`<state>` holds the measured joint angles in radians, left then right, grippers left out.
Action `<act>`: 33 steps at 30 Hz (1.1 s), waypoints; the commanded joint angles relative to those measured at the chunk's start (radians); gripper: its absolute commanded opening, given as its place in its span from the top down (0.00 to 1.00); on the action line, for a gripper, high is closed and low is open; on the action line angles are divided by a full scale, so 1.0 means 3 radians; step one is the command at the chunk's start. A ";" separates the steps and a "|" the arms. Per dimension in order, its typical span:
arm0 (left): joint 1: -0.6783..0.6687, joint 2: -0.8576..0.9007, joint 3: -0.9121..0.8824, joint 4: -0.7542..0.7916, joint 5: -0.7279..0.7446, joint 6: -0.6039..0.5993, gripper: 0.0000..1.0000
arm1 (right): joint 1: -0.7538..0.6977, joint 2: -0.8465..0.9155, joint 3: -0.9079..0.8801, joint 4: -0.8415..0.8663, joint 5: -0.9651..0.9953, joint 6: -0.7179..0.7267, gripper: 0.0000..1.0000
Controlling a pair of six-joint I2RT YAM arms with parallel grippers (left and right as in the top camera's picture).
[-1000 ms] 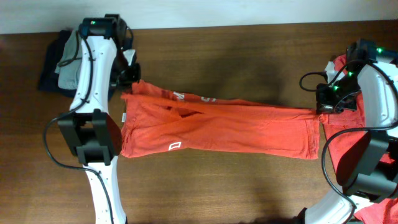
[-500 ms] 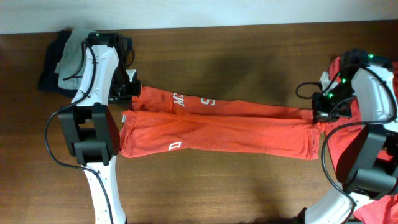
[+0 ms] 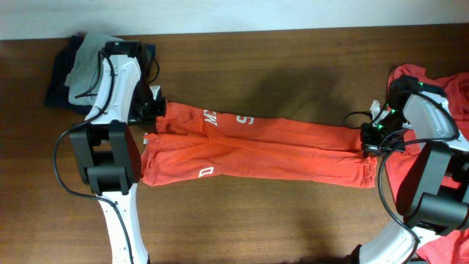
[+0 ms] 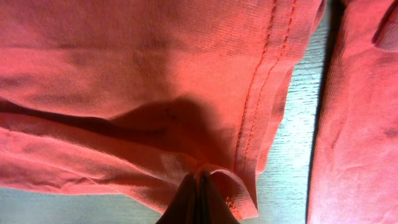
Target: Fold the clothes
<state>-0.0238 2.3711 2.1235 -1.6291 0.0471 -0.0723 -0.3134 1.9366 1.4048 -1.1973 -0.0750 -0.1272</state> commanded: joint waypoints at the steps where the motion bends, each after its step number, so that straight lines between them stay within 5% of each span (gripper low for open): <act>1: 0.0003 -0.0089 -0.0102 0.0018 -0.0071 -0.0037 0.99 | -0.0009 0.0025 -0.0018 0.0015 0.0043 0.0045 0.96; 15: -0.0004 -0.0089 -0.0361 0.0092 -0.0097 -0.0047 0.99 | -0.0009 0.0025 -0.0018 -0.0037 0.0043 0.0154 0.91; 21: -0.0004 -0.0089 -0.0367 0.0140 -0.0098 -0.0047 0.83 | -0.0009 0.0025 -0.0022 -0.0058 0.0043 0.0196 0.57; 22: -0.0004 -0.0089 -0.0367 0.0145 -0.0098 -0.0047 0.68 | -0.0009 0.0025 -0.0022 -0.0058 0.0043 0.0196 0.52; 23: -0.0004 -0.0089 -0.0367 0.0149 -0.0099 -0.0046 0.55 | -0.0009 0.0025 -0.0022 -0.0058 0.0042 0.0196 0.36; 24: -0.0004 -0.0089 -0.0369 0.0155 -0.0100 -0.0046 0.52 | -0.0009 0.0025 -0.0020 -0.0058 0.0039 0.0200 0.31; 33: -0.0048 -0.0122 0.0264 0.0078 -0.0135 -0.0156 0.46 | -0.0003 0.0018 0.0601 -0.0224 -0.0214 0.0219 0.27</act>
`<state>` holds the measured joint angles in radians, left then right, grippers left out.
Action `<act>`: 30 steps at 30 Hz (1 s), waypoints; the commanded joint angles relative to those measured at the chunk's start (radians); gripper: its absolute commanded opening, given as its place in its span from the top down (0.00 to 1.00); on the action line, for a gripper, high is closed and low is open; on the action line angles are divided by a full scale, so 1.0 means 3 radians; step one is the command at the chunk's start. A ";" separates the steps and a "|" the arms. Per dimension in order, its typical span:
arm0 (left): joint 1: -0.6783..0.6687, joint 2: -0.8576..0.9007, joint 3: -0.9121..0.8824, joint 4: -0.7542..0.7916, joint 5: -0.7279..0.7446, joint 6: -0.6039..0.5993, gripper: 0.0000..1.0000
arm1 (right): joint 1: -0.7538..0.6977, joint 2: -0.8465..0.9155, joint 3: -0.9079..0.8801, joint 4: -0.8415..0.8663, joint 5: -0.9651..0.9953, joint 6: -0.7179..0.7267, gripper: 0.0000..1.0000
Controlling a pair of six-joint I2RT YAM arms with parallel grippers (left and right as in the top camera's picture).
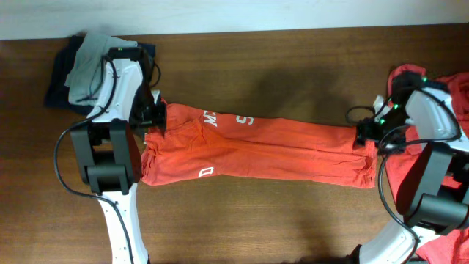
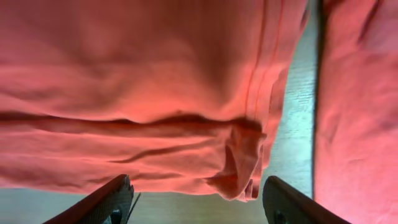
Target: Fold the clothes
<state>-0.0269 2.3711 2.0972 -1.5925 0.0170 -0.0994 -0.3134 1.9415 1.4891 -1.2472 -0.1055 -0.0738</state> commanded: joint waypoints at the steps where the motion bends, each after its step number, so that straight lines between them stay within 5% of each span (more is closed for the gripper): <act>1: -0.0055 -0.0128 0.0484 -0.0078 -0.0036 -0.0066 0.44 | -0.0003 0.0001 0.0422 -0.0117 -0.0111 0.0039 0.25; 8: -0.0122 -0.0139 0.0853 -0.0036 -0.0034 -0.0066 0.28 | -0.0003 0.0003 0.0650 -0.0244 -0.0305 -0.0019 0.20; 10: -0.0113 -0.0131 0.0851 0.0067 -0.0032 -0.0067 0.27 | -0.0003 0.0003 0.0607 -0.0256 -0.0547 -0.0191 0.25; 12: -0.0103 -0.0131 0.0851 0.0174 0.0066 -0.0067 0.28 | -0.0003 0.0003 0.0565 -0.0271 -0.0731 -0.0324 0.41; 14: -0.0100 -0.0127 0.0849 0.0267 0.0257 -0.0066 0.43 | -0.0003 0.0003 0.0498 -0.0254 -0.0772 -0.0340 0.59; 15: -0.0100 -0.0118 0.0846 0.0296 0.0327 -0.0066 0.60 | -0.0003 0.0003 0.0455 -0.0228 -0.0773 -0.0340 0.65; 18: -0.0109 -0.0093 0.0816 0.0326 0.0392 -0.0065 0.93 | -0.0003 0.0003 0.0259 -0.0031 -0.0774 -0.0340 0.72; 30: -0.0158 -0.0084 -0.0019 0.0857 0.0390 -0.0065 0.95 | -0.0003 0.0003 -0.0568 0.0744 -0.0985 -0.0338 0.75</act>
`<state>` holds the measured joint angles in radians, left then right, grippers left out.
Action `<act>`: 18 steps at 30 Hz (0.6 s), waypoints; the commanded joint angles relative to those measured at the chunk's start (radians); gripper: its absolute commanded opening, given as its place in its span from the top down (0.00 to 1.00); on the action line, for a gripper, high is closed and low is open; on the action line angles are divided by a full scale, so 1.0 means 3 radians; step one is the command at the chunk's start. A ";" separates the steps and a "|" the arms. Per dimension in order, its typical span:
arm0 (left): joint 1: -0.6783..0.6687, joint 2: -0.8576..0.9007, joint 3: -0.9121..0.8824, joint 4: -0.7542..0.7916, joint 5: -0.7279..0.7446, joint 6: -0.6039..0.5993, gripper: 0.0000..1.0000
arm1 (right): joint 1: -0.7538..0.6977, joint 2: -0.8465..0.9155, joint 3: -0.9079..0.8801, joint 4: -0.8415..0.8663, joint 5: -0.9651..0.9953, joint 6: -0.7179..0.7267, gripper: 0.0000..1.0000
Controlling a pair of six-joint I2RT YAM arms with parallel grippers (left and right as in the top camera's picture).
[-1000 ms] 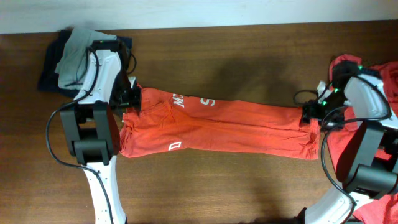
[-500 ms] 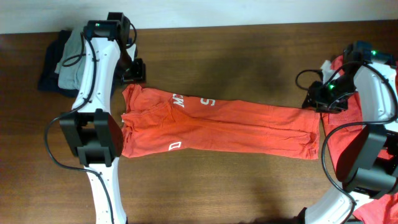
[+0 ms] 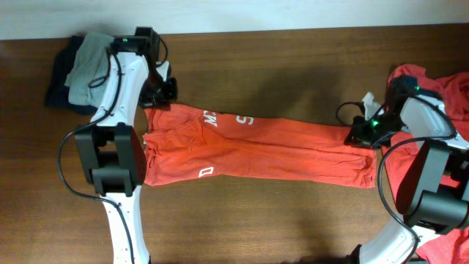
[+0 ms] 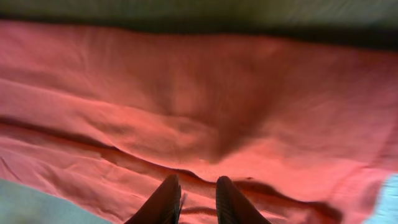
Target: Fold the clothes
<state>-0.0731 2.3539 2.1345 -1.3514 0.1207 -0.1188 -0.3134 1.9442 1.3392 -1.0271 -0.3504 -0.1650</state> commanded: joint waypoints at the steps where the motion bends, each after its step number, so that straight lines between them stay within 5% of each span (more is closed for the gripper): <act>1: -0.0003 -0.0027 -0.0195 0.0089 0.0045 0.0000 0.94 | -0.0001 -0.0006 -0.0085 0.0009 -0.0234 -0.0034 0.75; 8: -0.0006 -0.0028 -0.0261 0.0209 0.0046 0.0000 0.95 | 0.0047 -0.0006 -0.0092 0.0053 -0.0783 -0.0123 0.76; 18: -0.0010 -0.0028 -0.0261 0.0242 0.0047 0.0000 0.95 | 0.0642 -0.0005 -0.0092 0.0390 -0.0650 -0.0389 0.76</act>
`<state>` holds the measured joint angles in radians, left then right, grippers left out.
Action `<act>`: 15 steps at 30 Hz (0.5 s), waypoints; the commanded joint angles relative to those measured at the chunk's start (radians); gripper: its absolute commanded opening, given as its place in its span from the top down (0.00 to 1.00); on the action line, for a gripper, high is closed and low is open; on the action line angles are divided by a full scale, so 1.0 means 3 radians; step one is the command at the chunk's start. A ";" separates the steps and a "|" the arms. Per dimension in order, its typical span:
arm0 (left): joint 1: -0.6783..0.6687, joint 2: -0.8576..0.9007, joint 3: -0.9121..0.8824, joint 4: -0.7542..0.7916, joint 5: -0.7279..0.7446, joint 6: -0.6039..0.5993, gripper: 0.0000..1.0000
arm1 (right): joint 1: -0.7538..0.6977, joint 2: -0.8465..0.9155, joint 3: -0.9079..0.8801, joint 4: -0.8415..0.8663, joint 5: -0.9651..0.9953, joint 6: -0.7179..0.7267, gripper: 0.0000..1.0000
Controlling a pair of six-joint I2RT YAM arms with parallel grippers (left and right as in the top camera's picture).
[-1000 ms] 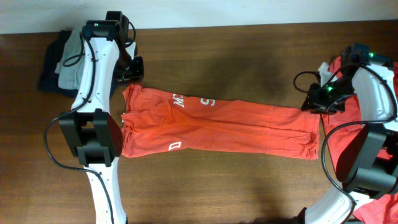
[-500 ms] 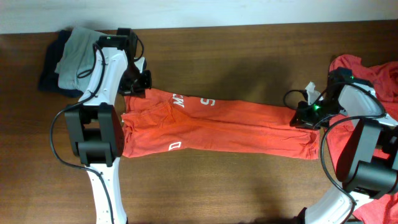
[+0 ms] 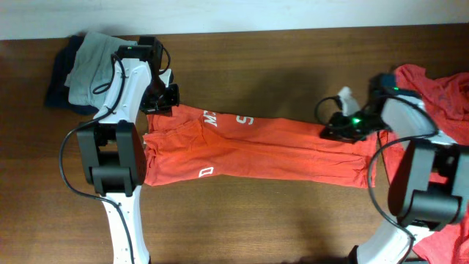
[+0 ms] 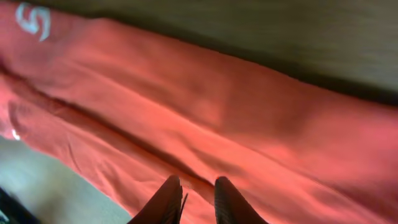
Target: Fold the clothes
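Observation:
An orange garment [image 3: 256,147] with white lettering lies folded lengthwise into a long strip across the table. In the overhead view my right gripper [image 3: 328,132] is over the strip's far edge, right of its middle. The right wrist view shows that gripper [image 4: 198,180] just above the orange cloth [image 4: 261,106], its fingers only a little apart with nothing between them. My left gripper [image 3: 165,95] sits just beyond the strip's far left corner. The overhead view does not show how its fingers stand.
A heap of grey and navy clothes [image 3: 77,66] lies at the far left corner. More red clothes [image 3: 436,81] are piled at the right edge, under the right arm. Bare wooden table [image 3: 256,220] shows in front of the strip.
My right gripper has moved left along the strip's far edge, from near its right end towards the middle. The left gripper has barely shifted. The garment lies as before.
First my right gripper was shut on the strip's right end and the left was at its far left corner. Then the right stood wide open over the dropped end. After that both grippers were off the cloth, the right fingers nearly together, and now the right is further left.

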<state>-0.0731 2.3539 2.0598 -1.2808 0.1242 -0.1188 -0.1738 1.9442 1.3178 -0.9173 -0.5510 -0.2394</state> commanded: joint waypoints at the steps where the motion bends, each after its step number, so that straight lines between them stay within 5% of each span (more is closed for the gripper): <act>1: -0.0010 -0.0028 -0.0011 0.0005 0.0036 0.0000 0.95 | 0.0262 -0.0004 -0.0020 0.0048 0.0122 -0.0140 0.77; 15: -0.0010 -0.0028 -0.0011 0.0018 0.0034 0.0000 0.95 | 0.1024 0.0153 -0.0257 0.0355 0.0537 -0.0136 0.77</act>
<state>-0.0731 2.3539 2.0598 -1.2774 0.1242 -0.1188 0.1112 1.9705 1.2659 -0.8108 -0.4347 -0.2703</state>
